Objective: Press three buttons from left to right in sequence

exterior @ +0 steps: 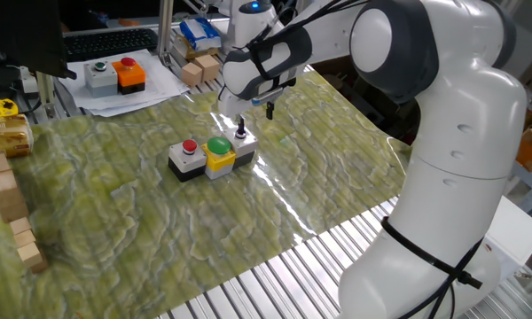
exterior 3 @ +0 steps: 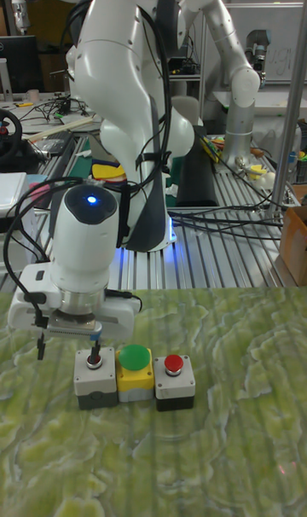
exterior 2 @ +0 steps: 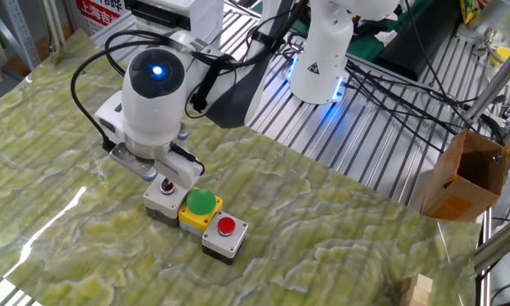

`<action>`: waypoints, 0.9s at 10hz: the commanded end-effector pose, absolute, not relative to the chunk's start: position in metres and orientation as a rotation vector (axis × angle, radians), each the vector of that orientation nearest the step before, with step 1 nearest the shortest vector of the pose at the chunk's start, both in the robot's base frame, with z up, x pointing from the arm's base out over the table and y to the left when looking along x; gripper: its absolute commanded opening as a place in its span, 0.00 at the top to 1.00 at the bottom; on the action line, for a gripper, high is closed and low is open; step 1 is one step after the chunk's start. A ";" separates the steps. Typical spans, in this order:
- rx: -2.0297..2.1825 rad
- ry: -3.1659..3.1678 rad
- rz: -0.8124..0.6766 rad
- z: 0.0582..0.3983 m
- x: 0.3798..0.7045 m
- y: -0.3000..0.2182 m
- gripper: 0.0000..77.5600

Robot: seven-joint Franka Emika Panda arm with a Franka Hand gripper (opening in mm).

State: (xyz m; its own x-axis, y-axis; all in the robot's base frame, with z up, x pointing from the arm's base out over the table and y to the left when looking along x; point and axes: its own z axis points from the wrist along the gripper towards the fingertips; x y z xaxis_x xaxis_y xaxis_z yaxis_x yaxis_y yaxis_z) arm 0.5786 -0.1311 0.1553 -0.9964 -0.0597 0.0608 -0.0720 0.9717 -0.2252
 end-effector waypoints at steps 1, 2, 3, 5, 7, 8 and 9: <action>0.093 -3.028 0.338 0.209 0.568 -0.130 0.00; 0.086 -3.033 0.340 0.210 0.568 -0.130 0.00; 0.086 -3.036 0.338 0.211 0.569 -0.130 0.00; 0.066 -3.044 0.330 0.216 0.569 -0.124 0.00; 0.019 -3.044 0.324 0.231 0.567 -0.106 0.00; 0.003 -3.044 0.307 0.242 0.567 -0.095 0.00; -0.037 -3.044 0.299 0.247 0.567 -0.087 0.00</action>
State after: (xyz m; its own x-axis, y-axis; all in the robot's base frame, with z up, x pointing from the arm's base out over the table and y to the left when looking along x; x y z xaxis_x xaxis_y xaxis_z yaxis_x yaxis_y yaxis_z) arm 0.5679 -0.1034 0.2303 -0.9964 -0.0114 0.0841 -0.0288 0.9775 -0.2090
